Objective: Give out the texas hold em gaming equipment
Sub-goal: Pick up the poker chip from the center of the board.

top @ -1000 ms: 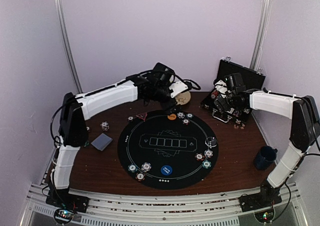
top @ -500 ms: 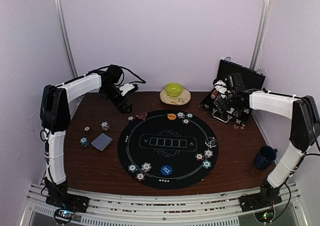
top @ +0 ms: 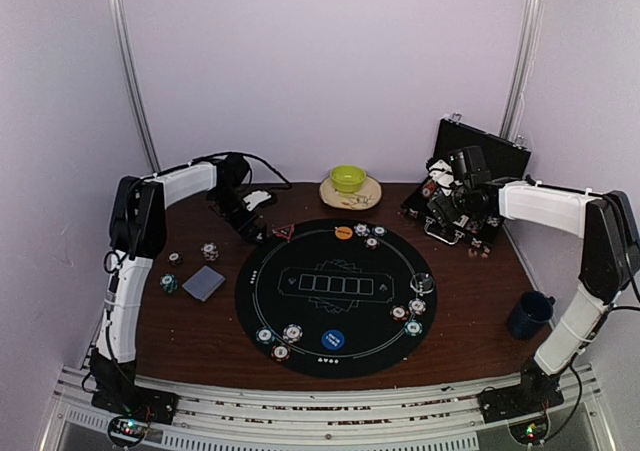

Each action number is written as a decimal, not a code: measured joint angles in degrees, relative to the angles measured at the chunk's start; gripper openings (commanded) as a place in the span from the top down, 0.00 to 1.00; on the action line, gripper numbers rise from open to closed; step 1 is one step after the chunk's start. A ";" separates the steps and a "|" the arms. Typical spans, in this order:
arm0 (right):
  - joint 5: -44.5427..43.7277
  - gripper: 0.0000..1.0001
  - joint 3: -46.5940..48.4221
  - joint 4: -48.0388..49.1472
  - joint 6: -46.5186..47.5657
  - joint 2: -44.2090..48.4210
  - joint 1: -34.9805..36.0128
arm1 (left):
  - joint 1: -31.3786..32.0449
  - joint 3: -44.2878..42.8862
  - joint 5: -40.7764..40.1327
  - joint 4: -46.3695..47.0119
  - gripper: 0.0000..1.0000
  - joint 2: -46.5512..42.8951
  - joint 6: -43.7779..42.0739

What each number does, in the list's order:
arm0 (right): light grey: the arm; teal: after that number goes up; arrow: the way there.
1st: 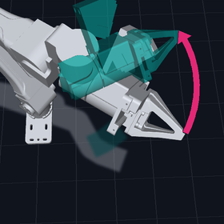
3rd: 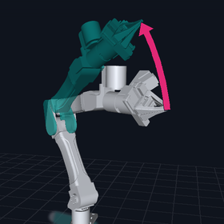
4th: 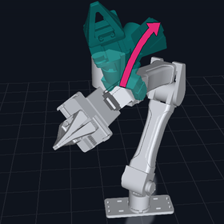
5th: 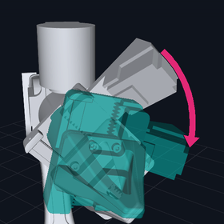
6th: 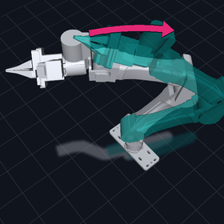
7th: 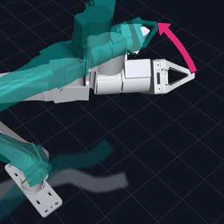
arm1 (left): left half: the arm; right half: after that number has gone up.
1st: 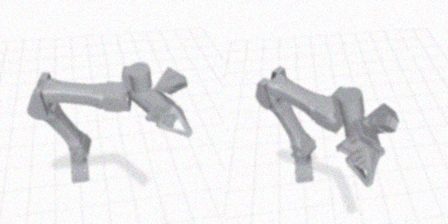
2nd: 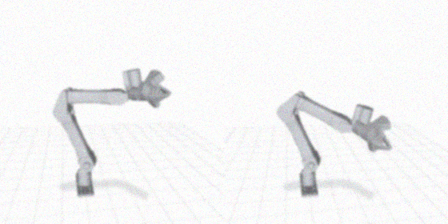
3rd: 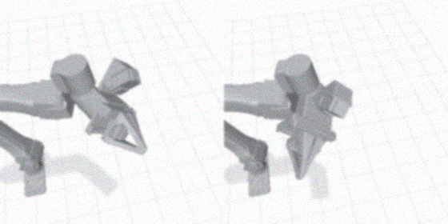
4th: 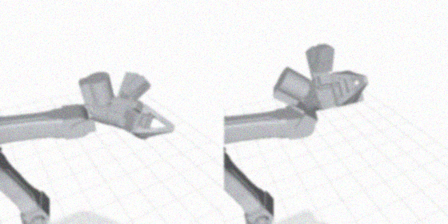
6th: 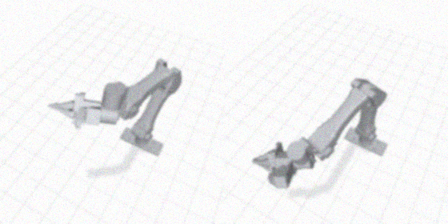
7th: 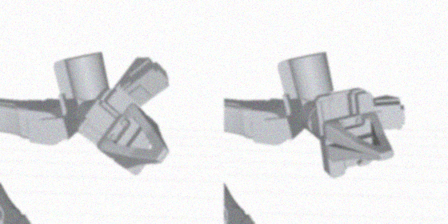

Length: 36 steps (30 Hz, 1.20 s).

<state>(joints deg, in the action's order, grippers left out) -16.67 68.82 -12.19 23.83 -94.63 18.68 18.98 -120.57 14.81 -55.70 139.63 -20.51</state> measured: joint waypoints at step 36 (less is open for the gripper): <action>-1.51 0.00 0.00 0.04 0.24 -0.31 0.92 | 0.74 -5.35 1.33 -0.68 0.30 4.04 0.31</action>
<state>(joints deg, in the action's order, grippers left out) -18.17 68.82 -12.14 24.08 -94.94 19.59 19.73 -125.93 16.14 -56.38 143.68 -20.21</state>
